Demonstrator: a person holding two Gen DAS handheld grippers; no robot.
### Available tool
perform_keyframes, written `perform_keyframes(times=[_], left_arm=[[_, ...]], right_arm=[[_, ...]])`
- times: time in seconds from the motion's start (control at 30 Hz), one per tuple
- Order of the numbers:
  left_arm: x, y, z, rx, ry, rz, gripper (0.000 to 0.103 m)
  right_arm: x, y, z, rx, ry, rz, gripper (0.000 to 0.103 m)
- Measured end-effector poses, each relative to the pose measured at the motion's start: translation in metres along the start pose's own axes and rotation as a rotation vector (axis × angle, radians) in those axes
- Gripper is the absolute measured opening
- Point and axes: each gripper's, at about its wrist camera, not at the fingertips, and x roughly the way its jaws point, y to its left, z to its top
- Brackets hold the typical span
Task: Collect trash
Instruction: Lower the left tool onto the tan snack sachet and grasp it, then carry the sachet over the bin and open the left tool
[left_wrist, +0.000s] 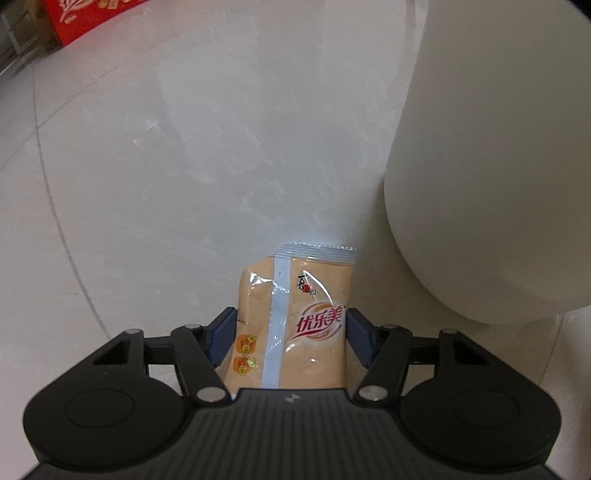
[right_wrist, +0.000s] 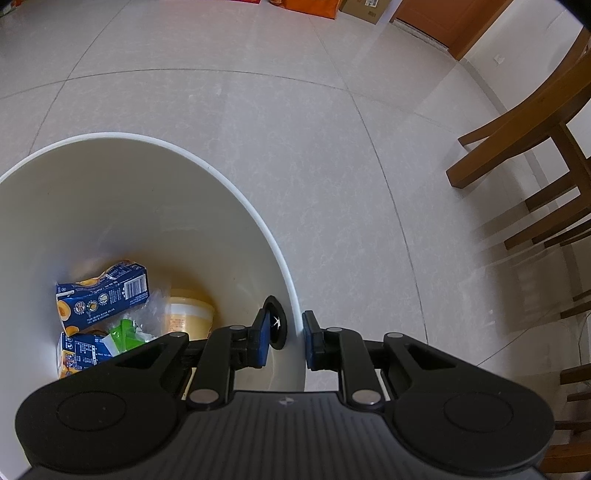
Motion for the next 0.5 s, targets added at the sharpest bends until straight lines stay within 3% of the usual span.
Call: perform_keyframes(times=[0.5], left_arm=[[-0.113, -0.002, -0.009, -0.047, -0.008, 0.035, 0.063]], right_arm=[[0.002, -0.005, 0.004, 0.036, 0.016, 0.015, 0.021]])
